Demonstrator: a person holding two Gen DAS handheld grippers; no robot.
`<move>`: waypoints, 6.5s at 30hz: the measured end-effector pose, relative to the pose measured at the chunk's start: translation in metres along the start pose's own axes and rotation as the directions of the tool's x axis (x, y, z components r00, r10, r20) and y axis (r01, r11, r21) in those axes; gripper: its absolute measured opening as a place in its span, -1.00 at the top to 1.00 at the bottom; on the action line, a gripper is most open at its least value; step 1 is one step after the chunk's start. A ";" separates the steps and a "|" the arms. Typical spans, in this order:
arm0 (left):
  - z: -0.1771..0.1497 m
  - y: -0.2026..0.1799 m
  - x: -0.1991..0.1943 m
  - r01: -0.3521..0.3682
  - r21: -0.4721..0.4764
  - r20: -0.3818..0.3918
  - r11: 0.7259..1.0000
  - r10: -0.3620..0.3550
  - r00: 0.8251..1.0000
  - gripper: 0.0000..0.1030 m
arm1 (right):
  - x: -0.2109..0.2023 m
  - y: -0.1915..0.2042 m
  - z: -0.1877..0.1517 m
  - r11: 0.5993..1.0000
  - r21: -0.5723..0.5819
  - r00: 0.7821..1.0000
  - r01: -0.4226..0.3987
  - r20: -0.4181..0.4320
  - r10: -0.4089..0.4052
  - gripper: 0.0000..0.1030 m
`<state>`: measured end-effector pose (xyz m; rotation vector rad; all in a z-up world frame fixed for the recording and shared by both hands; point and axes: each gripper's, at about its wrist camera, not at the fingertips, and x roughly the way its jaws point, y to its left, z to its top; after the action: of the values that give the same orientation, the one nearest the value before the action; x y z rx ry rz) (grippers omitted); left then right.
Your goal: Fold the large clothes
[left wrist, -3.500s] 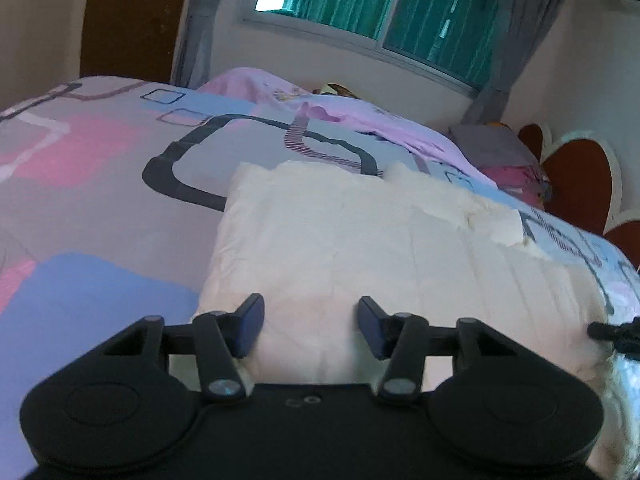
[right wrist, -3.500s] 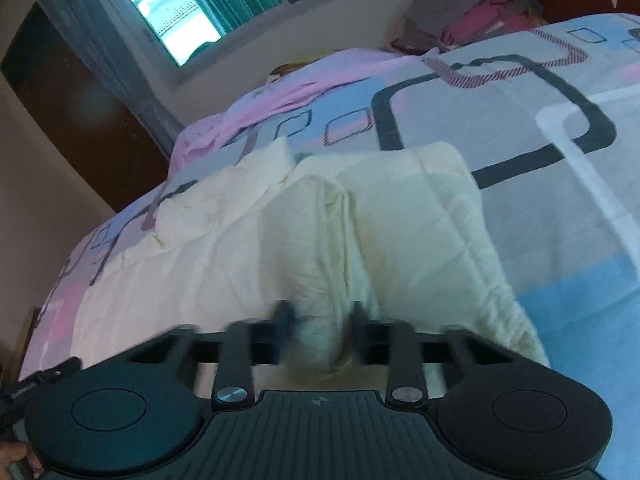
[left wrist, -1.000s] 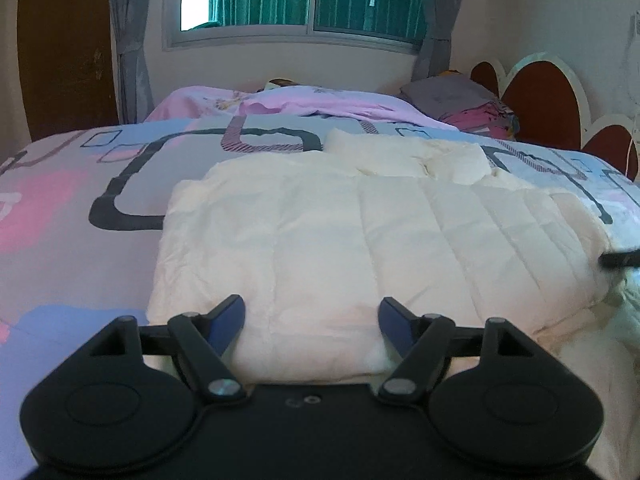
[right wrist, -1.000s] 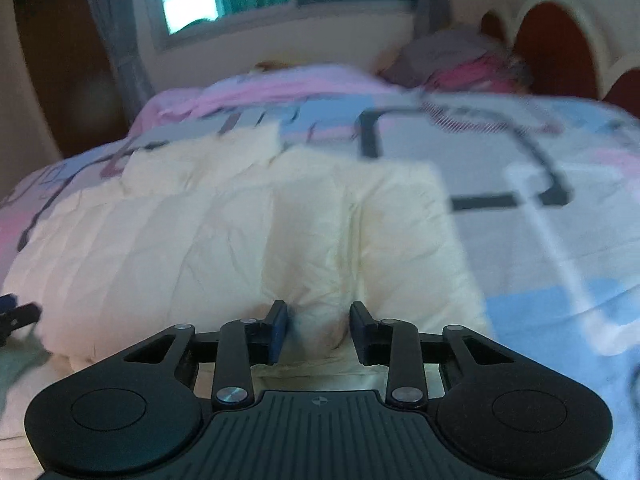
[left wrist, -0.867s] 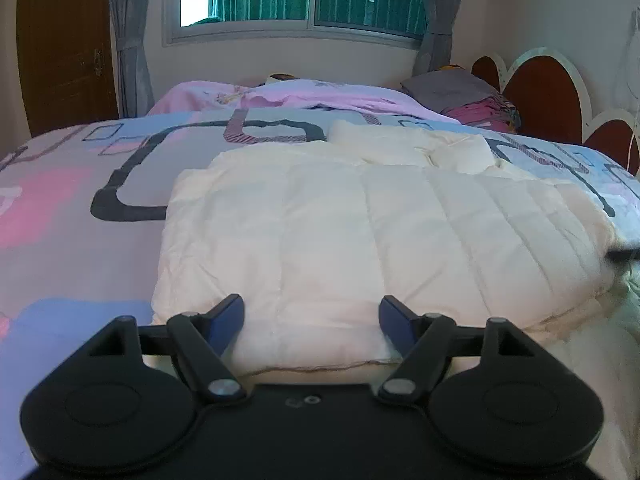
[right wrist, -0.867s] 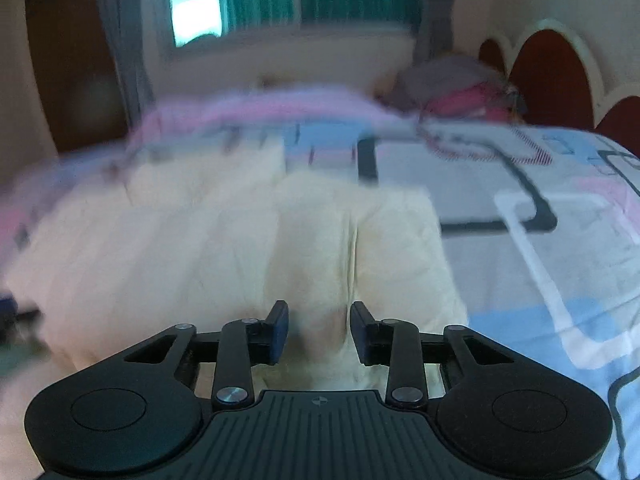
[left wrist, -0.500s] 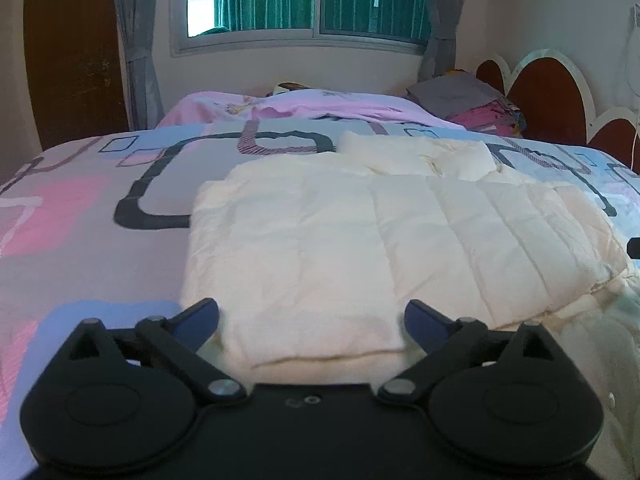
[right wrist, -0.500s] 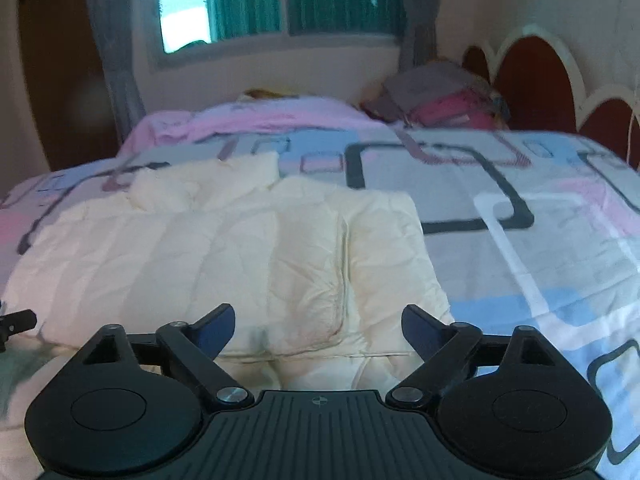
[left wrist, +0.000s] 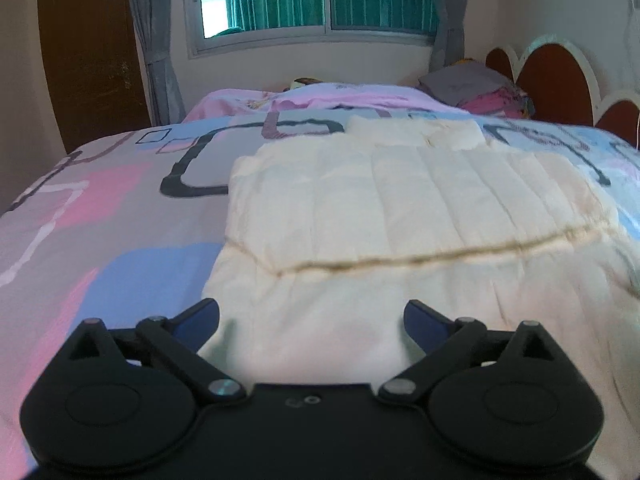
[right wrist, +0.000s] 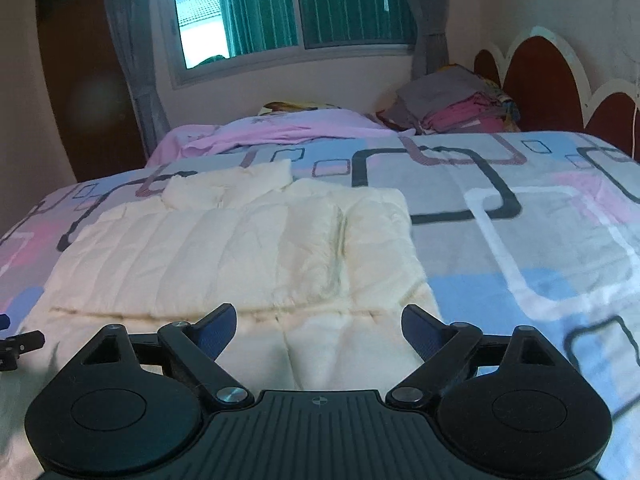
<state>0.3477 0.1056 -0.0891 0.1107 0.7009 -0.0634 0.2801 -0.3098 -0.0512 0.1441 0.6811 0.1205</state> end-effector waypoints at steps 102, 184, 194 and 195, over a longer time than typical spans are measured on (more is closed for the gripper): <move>0.136 0.167 0.177 0.307 -0.470 0.083 0.827 -0.304 0.949 -0.36 | 0.209 -0.118 0.146 0.957 0.254 0.985 -0.141 -0.062 0.162 -0.91; 0.083 0.032 0.130 0.117 -0.067 0.095 0.991 -0.110 0.989 -0.21 | 0.142 -0.025 0.042 0.984 -0.167 0.997 0.068 -0.012 -0.071 -0.74; 0.057 0.066 0.069 -0.025 -0.173 0.149 0.985 0.051 0.987 -0.41 | 0.082 -0.090 0.031 0.982 0.191 1.000 0.012 -0.011 -0.010 -0.74; 0.051 0.069 0.063 -0.010 -0.204 0.147 0.979 0.041 0.988 -0.41 | 0.078 -0.096 0.027 0.968 0.251 1.000 -0.019 -0.016 0.024 -0.74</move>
<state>0.4352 0.1660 -0.0853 -0.0799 0.5517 0.0246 0.3632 -0.3942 -0.0950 0.3937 0.7122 0.0558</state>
